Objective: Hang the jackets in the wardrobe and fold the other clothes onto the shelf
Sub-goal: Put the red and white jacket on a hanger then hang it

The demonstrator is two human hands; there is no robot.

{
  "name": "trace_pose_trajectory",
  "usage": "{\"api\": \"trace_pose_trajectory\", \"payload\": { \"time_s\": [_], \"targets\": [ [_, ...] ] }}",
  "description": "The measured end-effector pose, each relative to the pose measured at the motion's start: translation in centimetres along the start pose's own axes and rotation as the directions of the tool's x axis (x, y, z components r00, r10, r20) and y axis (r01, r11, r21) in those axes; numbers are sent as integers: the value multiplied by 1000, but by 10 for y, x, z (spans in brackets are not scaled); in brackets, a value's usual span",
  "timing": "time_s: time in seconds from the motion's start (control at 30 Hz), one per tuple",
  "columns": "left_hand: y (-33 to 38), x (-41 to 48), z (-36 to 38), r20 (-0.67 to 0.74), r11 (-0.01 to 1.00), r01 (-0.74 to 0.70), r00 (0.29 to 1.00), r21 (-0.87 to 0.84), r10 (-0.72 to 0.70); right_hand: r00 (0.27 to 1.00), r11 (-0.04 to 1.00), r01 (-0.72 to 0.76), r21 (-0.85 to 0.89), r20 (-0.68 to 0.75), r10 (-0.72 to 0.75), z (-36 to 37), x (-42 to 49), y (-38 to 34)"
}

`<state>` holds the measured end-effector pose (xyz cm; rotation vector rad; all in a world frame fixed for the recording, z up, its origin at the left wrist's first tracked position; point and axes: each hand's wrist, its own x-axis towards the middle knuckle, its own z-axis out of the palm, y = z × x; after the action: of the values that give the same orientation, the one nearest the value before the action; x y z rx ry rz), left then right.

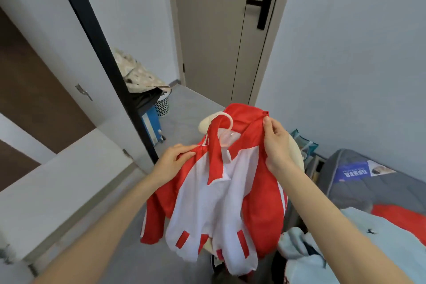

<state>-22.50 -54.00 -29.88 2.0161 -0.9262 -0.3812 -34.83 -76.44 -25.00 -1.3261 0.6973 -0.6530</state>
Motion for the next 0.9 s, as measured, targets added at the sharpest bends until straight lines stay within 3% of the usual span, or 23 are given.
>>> {"api": "trace_pose_trajectory", "payload": {
  "time_s": [0.13, 0.23, 0.4, 0.57, 0.77, 0.9],
  "targets": [
    [-34, 35, 31, 44, 991, 133, 990, 32, -134, 941, 945, -323, -43, 88, 325, -6, 57, 47],
    [-61, 64, 55, 38, 975, 218, 975, 48, -220, 905, 911, -410, -45, 106, 412, -8, 89, 82],
    [-98, 107, 94, 25, 943, 299, 952, 146, -306, 887, 885, -442, -143, 78, 455, -6, 136, 127],
    [-137, 141, 127, -73, 854, 355, 932, 379, -355, 879, 863, -462, -203, 28, 477, -5, 161, 173],
    [-185, 157, 163, -22, 839, 368, 919, 402, -393, 885, 825, -451, -340, -47, 464, -6, 175, 232],
    [-210, 156, 183, 41, 866, 401, 901, 298, -431, 848, 804, -493, -333, 23, 529, -13, 173, 262]
  ]
}}
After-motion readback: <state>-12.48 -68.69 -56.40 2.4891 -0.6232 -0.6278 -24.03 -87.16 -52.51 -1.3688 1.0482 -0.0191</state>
